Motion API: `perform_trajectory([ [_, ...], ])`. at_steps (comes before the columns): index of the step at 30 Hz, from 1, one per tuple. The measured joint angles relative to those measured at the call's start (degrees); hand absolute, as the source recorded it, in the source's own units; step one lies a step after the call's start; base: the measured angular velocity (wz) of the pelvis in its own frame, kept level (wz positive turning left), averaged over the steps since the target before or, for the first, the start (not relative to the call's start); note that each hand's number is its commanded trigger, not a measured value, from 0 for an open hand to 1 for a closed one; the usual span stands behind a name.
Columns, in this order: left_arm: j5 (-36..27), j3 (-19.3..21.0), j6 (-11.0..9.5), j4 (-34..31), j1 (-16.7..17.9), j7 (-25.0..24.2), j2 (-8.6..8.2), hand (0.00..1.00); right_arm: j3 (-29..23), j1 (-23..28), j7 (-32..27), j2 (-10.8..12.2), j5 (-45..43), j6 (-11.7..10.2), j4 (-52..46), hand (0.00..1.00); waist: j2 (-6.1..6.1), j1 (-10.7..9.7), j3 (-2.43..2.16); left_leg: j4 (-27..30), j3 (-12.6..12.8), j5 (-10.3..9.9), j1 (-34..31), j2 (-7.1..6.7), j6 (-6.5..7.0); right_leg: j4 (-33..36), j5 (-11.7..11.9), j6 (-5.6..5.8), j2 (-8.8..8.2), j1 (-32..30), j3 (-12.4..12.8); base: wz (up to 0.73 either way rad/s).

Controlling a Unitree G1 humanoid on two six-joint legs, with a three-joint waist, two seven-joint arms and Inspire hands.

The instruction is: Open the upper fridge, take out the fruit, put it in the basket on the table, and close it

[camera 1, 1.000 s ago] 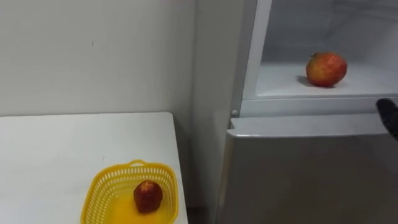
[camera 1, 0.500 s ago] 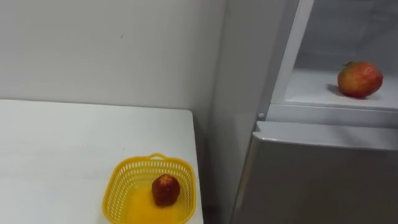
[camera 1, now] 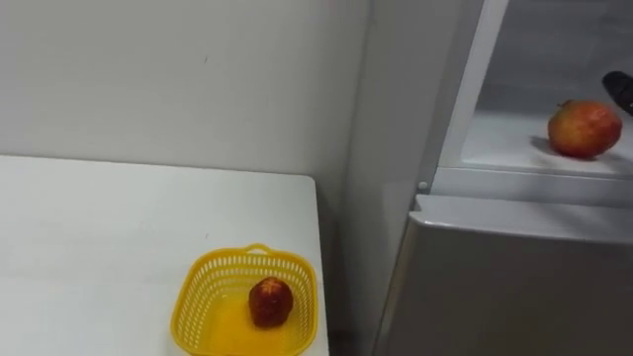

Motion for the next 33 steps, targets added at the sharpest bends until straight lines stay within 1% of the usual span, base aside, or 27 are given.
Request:
perform_trajectory([
  [1,0.0,0.0,0.2,0.0,0.1,0.2,0.05,0.0,0.4,0.0,0.4,-0.3,1.4,0.0,0.3,0.0,-0.2,0.0,-0.05,0.0,-0.5,0.0,-0.1,-0.08,0.0,0.0,0.0,0.0,-0.25,0.2,-0.6,0.15],
  [2,0.0,0.0,0.2,0.0,0.1,0.2,0.06,0.0,0.7,-0.2,0.8,-0.5,1.7,0.0,0.8,0.0,-0.32,0.0,-0.09,0.0,-0.6,0.0,0.0,-0.11,0.02,0.0,0.0,0.0,-0.38,0.2,-0.6,0.12],
  [3,0.0,0.0,0.2,0.0,0.3,0.2,0.06,0.0,1.7,-1.5,1.7,-1.1,1.9,0.3,3.0,0.0,-0.54,-0.1,-0.17,0.0,-0.6,0.0,0.0,-0.12,0.03,0.0,0.0,0.01,-0.39,0.3,-0.7,0.05],
  [4,0.0,0.1,0.4,-0.3,0.3,0.1,0.12,0.0,2.2,-3.2,2.3,-1.3,2.4,1.2,4.7,0.0,-0.84,-0.1,-0.13,0.0,-0.7,0.1,-0.1,-0.15,0.06,0.0,0.0,0.01,-0.43,0.3,-0.8,0.04],
  [5,0.0,0.1,0.5,-0.8,0.4,0.1,0.17,0.0,2.4,-3.9,2.6,-1.5,2.7,1.5,5.3,0.0,-1.0,-0.2,-0.09,0.0,-0.7,0.1,-0.1,-0.16,0.06,0.0,0.0,0.01,-0.44,0.2,-0.9,0.05],
  [6,0.0,0.1,0.7,-1.8,0.8,0.1,0.39,0.0,3.0,-4.7,3.5,-2.2,2.9,1.9,6.1,0.0,-1.38,-0.2,-0.15,0.0,-0.8,0.1,-0.1,-0.16,0.05,0.0,0.0,0.01,-0.44,0.2,-0.9,0.04],
  [8,0.0,0.3,1.0,-2.4,1.1,0.0,0.78,0.0,4.0,-5.1,4.7,-3.1,2.9,2.0,6.2,0.0,-1.94,-0.2,-0.12,0.0,-0.9,0.1,-0.1,-0.14,0.03,0.0,0.0,0.01,-0.4,0.3,-1.0,0.03],
  [10,0.0,1.0,1.2,-2.4,1.3,0.0,1.17,0.0,4.2,-5.2,6.6,-3.4,2.9,2.0,6.3,0.0,-2.56,0.0,-0.13,0.0,-1.0,0.1,0.0,-0.14,0.03,0.0,0.0,0.01,-0.41,0.6,-1.1,0.04],
  [13,0.0,1.0,1.3,-2.4,1.1,0.1,1.42,0.0,4.6,-5.3,8.5,-3.4,3.0,2.0,7.7,0.0,-2.77,0.0,-0.22,0.7,-1.2,0.1,0.0,-0.24,0.13,0.0,0.0,0.01,-0.52,1.0,-1.5,0.06],
  [16,0.0,1.0,1.5,-2.4,1.3,0.2,1.42,0.0,4.6,-5.3,8.9,-3.4,3.1,2.6,8.8,0.0,-2.78,0.1,-0.23,0.7,-1.4,0.1,0.0,-0.35,0.15,0.0,0.0,0.01,-0.66,1.0,-1.8,0.03],
  [19,0.0,1.0,2.4,-2.5,1.3,0.2,1.38,0.0,4.8,-6.1,9.2,-4.0,4.2,2.7,12.5,0.0,-2.54,0.0,-0.06,0.7,-2.0,0.1,0.0,-0.5,0.23,0.0,0.0,0.02,-0.79,1.1,-2.2,0.08],
  [20,0.0,1.0,2.4,-2.7,1.3,0.2,1.34,0.0,5.1,-6.3,9.4,-4.3,4.2,3.1,13.5,0.0,-2.39,0.1,0.01,0.8,-2.0,0.1,0.0,-0.51,0.25,0.1,0.0,0.02,-0.8,1.1,-2.1,0.0],
  [22,0.0,1.0,2.8,-2.7,1.8,0.2,1.25,0.0,5.4,-6.3,9.5,-4.4,4.2,3.1,14.4,0.0,-1.96,0.0,0.03,0.7,-2.1,0.1,0.0,-0.5,0.23,0.1,0.0,0.02,-0.8,1.0,-2.2,0.0],
  [24,0.0,1.0,3.3,-2.7,2.1,0.2,1.2,0.0,5.8,-6.3,9.5,-4.4,4.3,3.2,15.4,0.0,-1.73,0.0,-0.08,0.7,-2.1,0.2,-0.1,-0.5,0.21,0.1,0.0,0.02,-0.79,0.9,-2.1,0.0],
  [27,0.0,1.0,3.8,-2.7,2.1,0.1,1.17,0.0,5.8,-6.3,9.5,-4.4,3.6,4.2,15.6,0.0,-1.36,0.0,-0.3,0.7,-2.0,0.2,-0.1,-0.5,0.21,0.1,0.0,0.01,-0.79,0.9,-2.1,0.0],
  [33,0.0,1.0,3.9,-2.8,1.8,0.1,1.19,0.0,5.9,-6.3,10.1,-4.4,2.8,4.3,15.5,0.0,-1.39,0.0,-0.42,0.7,-2.0,0.2,0.0,-0.5,0.23,0.2,0.0,0.02,-0.79,0.9,-2.0,0.0],
])
